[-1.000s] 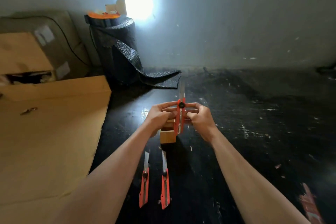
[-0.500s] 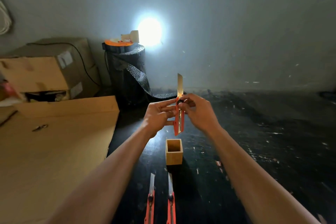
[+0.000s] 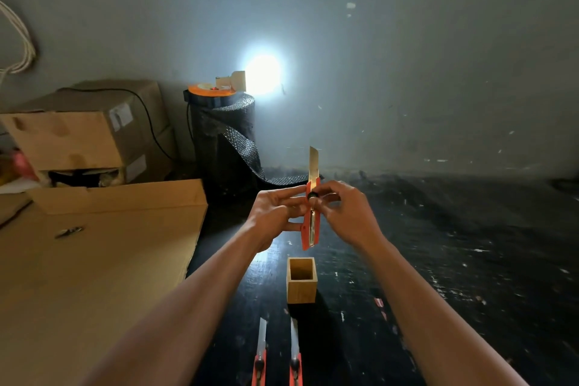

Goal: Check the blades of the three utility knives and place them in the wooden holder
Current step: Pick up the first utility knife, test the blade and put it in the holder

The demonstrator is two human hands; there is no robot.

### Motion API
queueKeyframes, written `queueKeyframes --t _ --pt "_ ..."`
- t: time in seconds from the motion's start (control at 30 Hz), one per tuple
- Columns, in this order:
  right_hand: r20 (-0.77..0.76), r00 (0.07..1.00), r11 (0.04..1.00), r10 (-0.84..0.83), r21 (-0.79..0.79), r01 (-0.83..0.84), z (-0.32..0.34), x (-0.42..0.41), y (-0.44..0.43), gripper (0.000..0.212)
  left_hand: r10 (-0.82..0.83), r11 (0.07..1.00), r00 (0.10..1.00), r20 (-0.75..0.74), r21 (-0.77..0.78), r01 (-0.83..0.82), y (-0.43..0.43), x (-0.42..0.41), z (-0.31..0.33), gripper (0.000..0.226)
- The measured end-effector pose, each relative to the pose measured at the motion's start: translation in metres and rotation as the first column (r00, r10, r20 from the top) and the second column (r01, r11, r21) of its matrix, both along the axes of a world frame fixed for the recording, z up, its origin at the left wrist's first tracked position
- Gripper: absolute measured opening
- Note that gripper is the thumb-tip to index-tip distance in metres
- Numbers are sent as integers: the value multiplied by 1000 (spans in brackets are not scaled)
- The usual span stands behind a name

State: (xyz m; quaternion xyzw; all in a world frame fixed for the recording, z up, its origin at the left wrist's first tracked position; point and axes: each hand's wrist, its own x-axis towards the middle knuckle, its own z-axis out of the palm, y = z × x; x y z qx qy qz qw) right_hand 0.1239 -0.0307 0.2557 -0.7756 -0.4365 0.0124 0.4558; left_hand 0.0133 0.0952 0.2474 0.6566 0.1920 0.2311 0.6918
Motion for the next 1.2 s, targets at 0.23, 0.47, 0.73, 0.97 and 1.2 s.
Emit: queueKeyframes --t 0.23,0.47,0.73,0.97,1.2 --pt "41 999 999 9 -31 -8 10 2 3 24 -2 1000 1000 8 15 2 5 4 14 40" --pt "-4 999 999 49 -7 -49 2 -4 -1 21 -18 998 999 35 -63 20 6 4 13 40" --pt "-64 994 996 91 8 -91 -11 -14 -6 28 47 999 998 35 10 -47 8 8 20 40" --pt "-106 992 997 70 -32 -74 -16 -21 -4 28 95 995 995 16 20 -95 12 8 21 46" --pt "-118 992 999 31 -35 -35 -6 -24 1 20 82 991 997 12 103 -83 18 4 25 51"
